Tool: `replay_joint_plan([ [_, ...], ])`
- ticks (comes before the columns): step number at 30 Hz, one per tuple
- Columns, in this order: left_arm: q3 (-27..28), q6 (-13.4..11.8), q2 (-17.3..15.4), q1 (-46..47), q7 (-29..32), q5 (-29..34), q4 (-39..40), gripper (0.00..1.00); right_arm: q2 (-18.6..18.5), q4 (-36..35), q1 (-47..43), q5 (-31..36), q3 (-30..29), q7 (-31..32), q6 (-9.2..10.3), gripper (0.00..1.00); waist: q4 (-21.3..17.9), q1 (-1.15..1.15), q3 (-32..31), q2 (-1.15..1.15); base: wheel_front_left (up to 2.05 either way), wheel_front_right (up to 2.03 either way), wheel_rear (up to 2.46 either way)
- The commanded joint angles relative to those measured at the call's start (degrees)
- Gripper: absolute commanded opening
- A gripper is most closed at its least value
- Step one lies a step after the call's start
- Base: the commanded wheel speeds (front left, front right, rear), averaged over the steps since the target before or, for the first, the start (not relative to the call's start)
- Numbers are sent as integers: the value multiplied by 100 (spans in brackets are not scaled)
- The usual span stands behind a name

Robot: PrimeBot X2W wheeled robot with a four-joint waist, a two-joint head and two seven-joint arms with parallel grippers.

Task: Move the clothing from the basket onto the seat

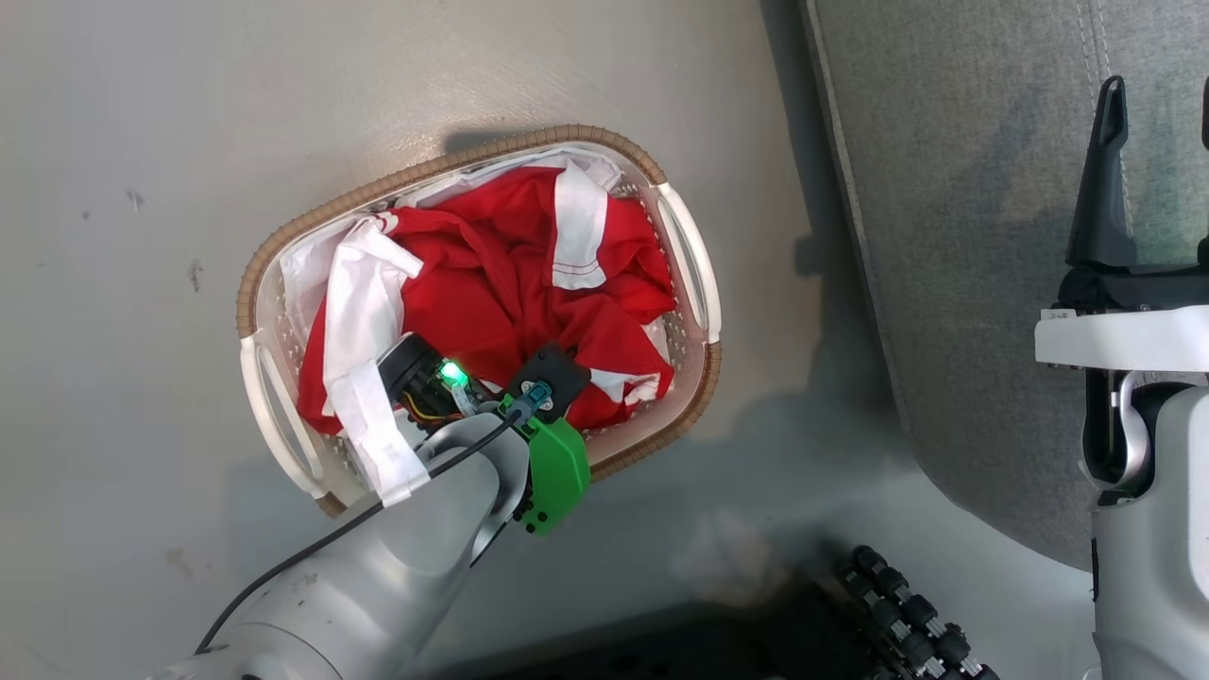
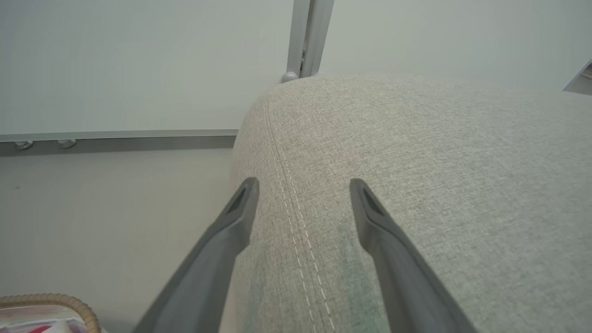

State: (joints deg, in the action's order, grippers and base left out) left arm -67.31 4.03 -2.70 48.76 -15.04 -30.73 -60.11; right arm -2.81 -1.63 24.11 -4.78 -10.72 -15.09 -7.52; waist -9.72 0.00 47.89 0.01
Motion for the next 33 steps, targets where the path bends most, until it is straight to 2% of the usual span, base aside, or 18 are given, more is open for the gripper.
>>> replay_joint_plan([
  [1, 37, -8, -33, 54, -19, -3, 47, 0, -15, 38, 0, -1, -22, -12, 6, 100, 28, 0, -75, -1, 0, 0, 0],
  [7, 382, -114, -46, -104, -19, 68, 378, 0, -16, 141, -68, 45, -26, -12, 6, 100, 138, 0, -423, -1, 0, 0, 0],
  [18, 1536, -272, -474, -882, -14, 489, 1502, 0, -18, 388, -415, 200, 84, -12, 6, 100, 438, 0, -1686, -1, 0, 0, 0],
  [23, 2054, -212, -741, -1300, -15, 854, 2069, 0, -18, 561, -752, 268, 178, -12, 6, 100, 558, 0, -2540, -1, 0, 0, 0],
  [33, 2392, 8, -1222, -1601, -15, 1306, 2631, 0, -17, 821, -1404, 344, 309, -12, 6, 100, 632, 0, -3787, -1, 0, 0, 0],
])
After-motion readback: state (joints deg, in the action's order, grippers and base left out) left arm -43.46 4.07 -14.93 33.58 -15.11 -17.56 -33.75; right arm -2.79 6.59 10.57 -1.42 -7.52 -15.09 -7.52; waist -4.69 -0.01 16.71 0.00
